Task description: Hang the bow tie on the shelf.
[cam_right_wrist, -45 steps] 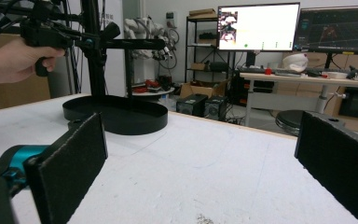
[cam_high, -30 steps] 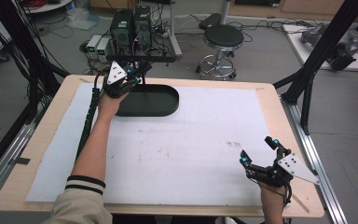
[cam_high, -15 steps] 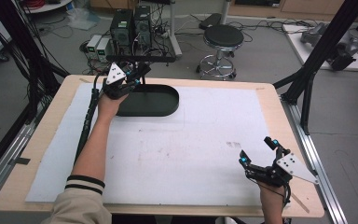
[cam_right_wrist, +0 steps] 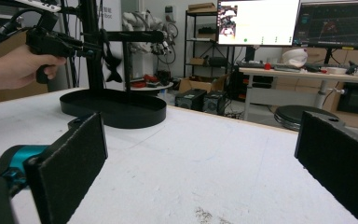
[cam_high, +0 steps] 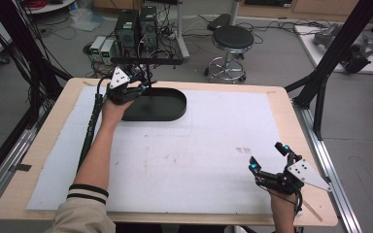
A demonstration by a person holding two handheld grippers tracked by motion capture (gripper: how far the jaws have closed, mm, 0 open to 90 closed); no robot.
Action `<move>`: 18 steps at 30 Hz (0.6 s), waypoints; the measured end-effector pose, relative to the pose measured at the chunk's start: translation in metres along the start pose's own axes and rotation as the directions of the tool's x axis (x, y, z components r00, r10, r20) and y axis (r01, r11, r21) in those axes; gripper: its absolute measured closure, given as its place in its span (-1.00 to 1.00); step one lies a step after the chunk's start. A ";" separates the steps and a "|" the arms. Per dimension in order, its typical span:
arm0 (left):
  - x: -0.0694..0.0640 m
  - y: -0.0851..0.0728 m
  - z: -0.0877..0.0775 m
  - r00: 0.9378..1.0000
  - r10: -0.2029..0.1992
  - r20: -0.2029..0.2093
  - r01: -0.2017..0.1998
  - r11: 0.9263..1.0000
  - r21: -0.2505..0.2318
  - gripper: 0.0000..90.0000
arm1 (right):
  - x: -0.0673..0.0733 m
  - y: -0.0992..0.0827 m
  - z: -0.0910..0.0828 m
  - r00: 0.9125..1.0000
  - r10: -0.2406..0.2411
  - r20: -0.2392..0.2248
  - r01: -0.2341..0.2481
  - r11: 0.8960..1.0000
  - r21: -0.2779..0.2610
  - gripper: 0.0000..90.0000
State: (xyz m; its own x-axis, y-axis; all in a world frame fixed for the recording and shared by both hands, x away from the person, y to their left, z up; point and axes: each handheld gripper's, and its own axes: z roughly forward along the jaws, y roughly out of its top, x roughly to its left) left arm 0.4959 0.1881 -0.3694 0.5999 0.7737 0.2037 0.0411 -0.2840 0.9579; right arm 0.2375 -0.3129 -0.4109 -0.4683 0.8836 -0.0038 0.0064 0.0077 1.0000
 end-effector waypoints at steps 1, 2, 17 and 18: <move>0.000 0.000 0.000 1.000 -0.004 0.001 0.004 1.000 0.001 0.16 | 0.000 0.000 0.000 1.000 0.000 0.000 0.000 1.000 0.000 -0.97; 0.001 0.000 -0.001 1.000 -0.010 0.000 0.010 1.000 0.002 0.13 | 0.000 0.000 0.000 1.000 0.001 0.000 -0.001 1.000 0.000 -0.97; -0.010 0.015 -0.019 0.995 -0.096 0.013 0.095 0.995 0.040 -0.68 | 0.000 0.001 0.000 1.000 0.006 -0.004 -0.006 1.000 -0.011 -0.97; -0.011 0.017 -0.021 0.995 -0.101 0.008 0.101 0.994 0.039 -0.74 | 0.000 0.001 -0.001 1.000 0.011 -0.004 -0.011 1.000 -0.010 -0.97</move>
State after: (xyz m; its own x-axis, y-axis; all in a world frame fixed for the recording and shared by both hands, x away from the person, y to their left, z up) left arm 0.4725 0.1865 -0.3508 0.5991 0.7939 0.1038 0.1329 -0.2265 0.9649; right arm 0.2368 -0.3134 -0.4100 -0.4716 0.8818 0.0072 0.0025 -0.0068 1.0000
